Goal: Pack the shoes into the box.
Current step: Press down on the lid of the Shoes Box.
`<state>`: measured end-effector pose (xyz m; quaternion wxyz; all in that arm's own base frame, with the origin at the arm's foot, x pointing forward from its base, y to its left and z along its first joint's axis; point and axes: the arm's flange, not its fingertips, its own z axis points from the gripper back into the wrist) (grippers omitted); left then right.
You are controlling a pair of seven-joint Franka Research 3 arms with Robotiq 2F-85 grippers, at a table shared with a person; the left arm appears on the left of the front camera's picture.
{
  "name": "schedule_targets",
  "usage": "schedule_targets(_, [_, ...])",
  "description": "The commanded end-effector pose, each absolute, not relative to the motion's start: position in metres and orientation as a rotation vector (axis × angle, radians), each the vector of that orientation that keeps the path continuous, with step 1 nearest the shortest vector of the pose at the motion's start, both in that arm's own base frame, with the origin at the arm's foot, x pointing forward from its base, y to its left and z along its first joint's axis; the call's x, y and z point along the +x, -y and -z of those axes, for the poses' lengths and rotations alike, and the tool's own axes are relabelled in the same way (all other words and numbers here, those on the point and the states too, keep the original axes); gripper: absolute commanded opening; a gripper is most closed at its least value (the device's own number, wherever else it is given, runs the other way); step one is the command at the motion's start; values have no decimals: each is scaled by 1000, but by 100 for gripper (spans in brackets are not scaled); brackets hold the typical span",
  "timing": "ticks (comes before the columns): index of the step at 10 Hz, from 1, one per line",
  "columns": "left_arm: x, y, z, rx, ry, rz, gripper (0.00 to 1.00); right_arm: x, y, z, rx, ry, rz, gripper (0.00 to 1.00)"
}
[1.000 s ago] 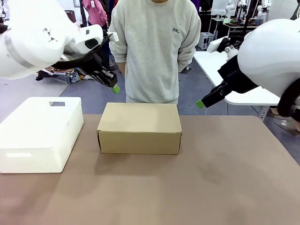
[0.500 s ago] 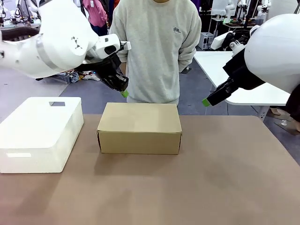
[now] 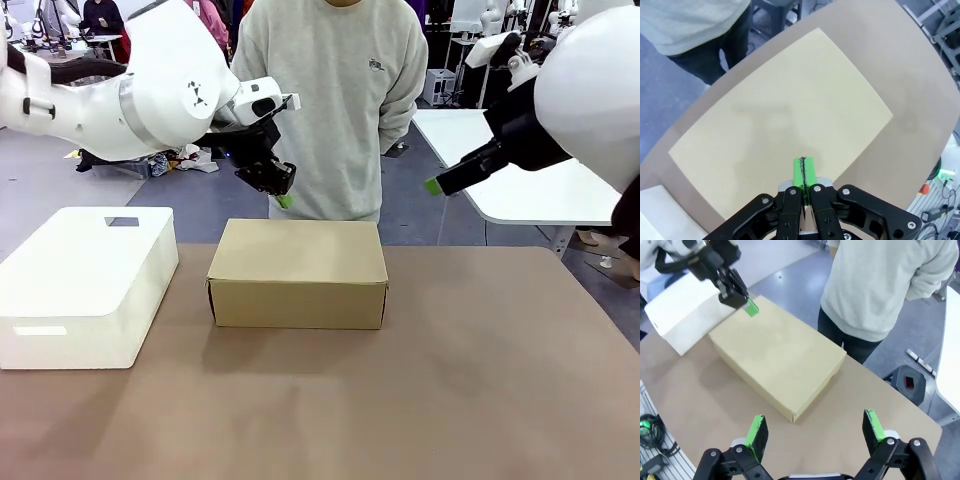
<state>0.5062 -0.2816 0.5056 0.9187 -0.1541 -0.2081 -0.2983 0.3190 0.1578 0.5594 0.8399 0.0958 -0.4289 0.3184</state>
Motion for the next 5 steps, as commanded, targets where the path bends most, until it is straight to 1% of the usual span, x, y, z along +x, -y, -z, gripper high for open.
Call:
schedule_targets(1, [518, 286, -505, -272, 427, 579, 0, 318, -157, -546, 250, 968, -705, 100])
schedule_targets(2, [526, 288, -503, -245, 437, 567, 0, 319, -158, -559, 202, 907, -673, 100])
schedule_targets(5, [549, 301, -493, -238, 410, 551, 0, 319, -158, -559, 202, 907, -673, 100])
